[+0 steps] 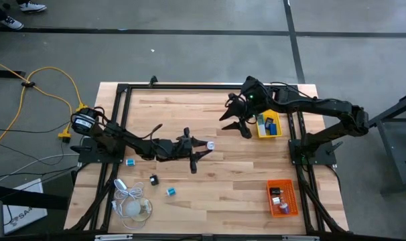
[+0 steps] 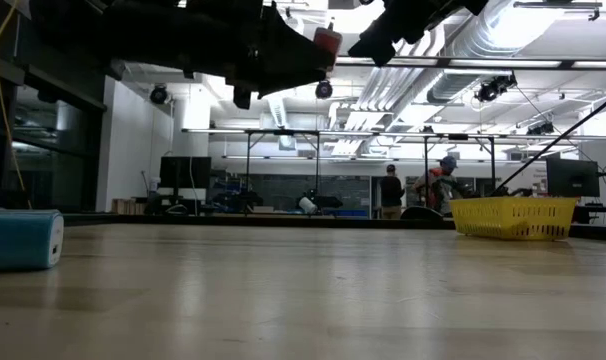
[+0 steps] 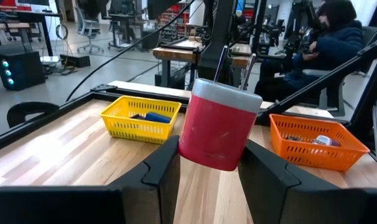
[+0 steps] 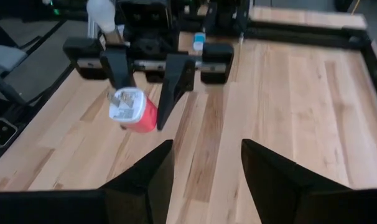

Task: Pick & Place Office items
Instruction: Put the pink charger adapter into the orange bin

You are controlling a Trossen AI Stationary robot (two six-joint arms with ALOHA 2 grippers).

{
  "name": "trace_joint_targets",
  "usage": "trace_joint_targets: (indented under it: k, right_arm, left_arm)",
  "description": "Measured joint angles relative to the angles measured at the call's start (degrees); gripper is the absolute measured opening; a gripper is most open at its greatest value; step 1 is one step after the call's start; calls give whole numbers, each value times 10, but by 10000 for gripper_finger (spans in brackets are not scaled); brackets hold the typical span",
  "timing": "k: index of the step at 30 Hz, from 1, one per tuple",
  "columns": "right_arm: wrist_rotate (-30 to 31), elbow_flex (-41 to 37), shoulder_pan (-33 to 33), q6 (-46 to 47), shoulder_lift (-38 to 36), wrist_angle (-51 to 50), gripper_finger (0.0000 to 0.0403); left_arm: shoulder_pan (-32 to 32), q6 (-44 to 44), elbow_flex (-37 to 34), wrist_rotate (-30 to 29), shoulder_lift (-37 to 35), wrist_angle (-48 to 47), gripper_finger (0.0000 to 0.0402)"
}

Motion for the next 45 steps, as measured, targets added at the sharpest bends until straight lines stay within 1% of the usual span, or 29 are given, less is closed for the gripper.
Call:
trace_joint_targets:
  k: [3,8,15,18,22,26,28,30,33,38,42,45]
  right_arm:
    - [-2,0,0,4,0,27,174]
    - [-1,0,0,64,0,41,174]
    - [-2,0,7,82,0,62,174]
    - [-2,0,17,80,0,66,174]
    - [-3,0,34,79,0,71,174]
    - [4,0,68,40,0,66,174]
    - [1,0,89,22,0,64,174]
    - [-1,0,107,23,0,67,174]
    - [19,0,125,44,0,68,174]
    - [83,0,142,49,0,60,174]
    - [107,0,144,45,0,59,174]
    - [123,0,139,48,0,58,174]
  left_arm:
    - [0,18,0,-1,0,20,134]
    - [0,60,0,-1,0,62,134]
    - [0,88,0,-1,0,91,134]
    - [0,78,0,-1,0,90,134]
    - [0,33,0,-1,0,88,134]
    - [0,0,0,-1,0,86,134]
    - [0,-5,0,-1,0,85,134]
    - [-3,-5,0,-2,0,85,134]
    - [-7,-5,0,-2,0,85,134]
    - [-9,-7,0,-2,0,85,134]
    - [-12,-16,0,-4,0,86,134]
    - [-14,-17,0,-20,0,93,134]
